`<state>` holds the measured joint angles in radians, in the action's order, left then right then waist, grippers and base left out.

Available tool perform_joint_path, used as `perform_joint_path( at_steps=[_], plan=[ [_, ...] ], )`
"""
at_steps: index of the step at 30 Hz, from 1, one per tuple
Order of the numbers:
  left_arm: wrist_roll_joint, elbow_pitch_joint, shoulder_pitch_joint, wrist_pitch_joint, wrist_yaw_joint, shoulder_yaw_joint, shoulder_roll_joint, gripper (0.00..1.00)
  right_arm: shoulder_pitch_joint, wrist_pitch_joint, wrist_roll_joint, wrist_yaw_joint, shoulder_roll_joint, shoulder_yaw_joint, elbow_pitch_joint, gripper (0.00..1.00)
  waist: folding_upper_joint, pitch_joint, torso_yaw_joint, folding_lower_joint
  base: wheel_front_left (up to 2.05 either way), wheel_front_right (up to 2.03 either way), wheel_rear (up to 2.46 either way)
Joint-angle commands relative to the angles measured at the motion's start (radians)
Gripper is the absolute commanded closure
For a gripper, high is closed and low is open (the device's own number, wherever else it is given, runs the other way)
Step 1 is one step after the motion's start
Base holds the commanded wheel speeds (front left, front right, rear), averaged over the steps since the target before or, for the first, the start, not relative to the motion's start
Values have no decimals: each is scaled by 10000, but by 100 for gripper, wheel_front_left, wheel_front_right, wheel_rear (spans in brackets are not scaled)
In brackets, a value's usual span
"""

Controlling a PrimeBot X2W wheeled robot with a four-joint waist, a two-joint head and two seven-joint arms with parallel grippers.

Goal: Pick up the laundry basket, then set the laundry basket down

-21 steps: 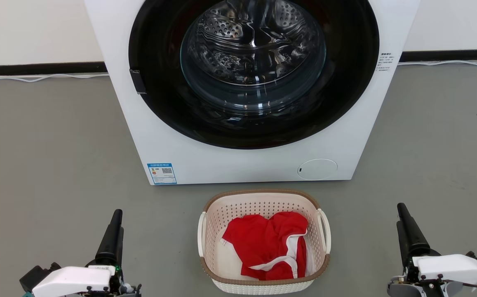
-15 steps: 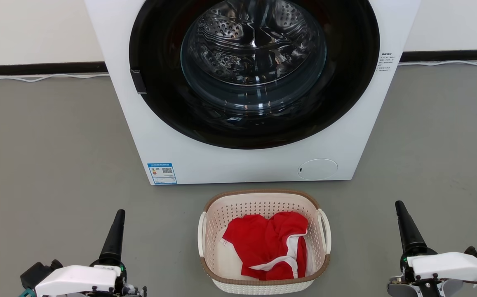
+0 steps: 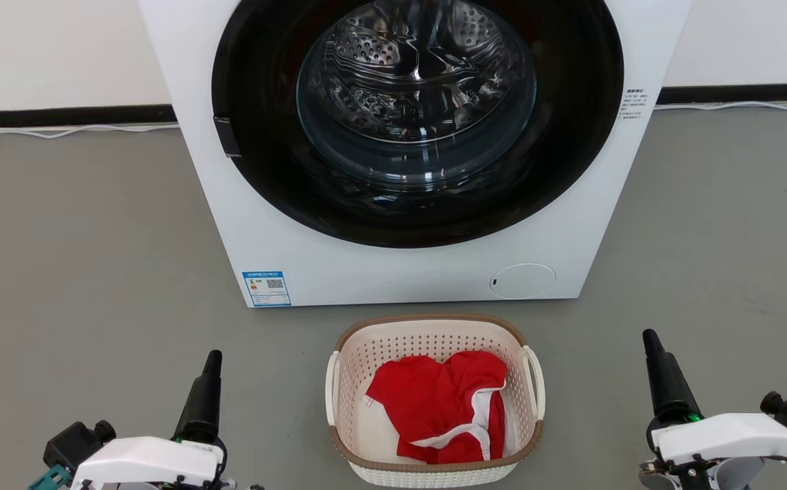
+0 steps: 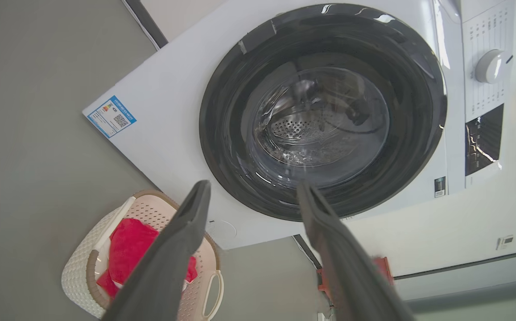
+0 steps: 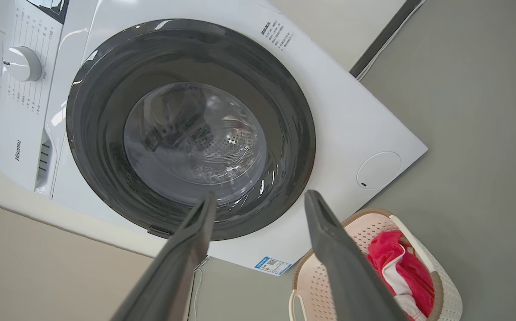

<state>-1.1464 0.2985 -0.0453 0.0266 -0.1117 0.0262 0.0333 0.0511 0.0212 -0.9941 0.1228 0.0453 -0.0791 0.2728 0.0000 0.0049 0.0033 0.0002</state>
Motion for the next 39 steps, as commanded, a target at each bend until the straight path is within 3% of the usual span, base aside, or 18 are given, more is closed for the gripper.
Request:
perform_joint_path(
  at_steps=[1,39],
  plan=[
    [456,-286,-75,130,85,54,92,0,258,182,513,32,89,144,-317,0,0,-17,-18,-1,0,0,0],
    [5283,-300,324,1245,216,39,131,0,303,1298,5649,56,92,487,-245,0,0,18,-178,-2,0,0,0]
  ],
)
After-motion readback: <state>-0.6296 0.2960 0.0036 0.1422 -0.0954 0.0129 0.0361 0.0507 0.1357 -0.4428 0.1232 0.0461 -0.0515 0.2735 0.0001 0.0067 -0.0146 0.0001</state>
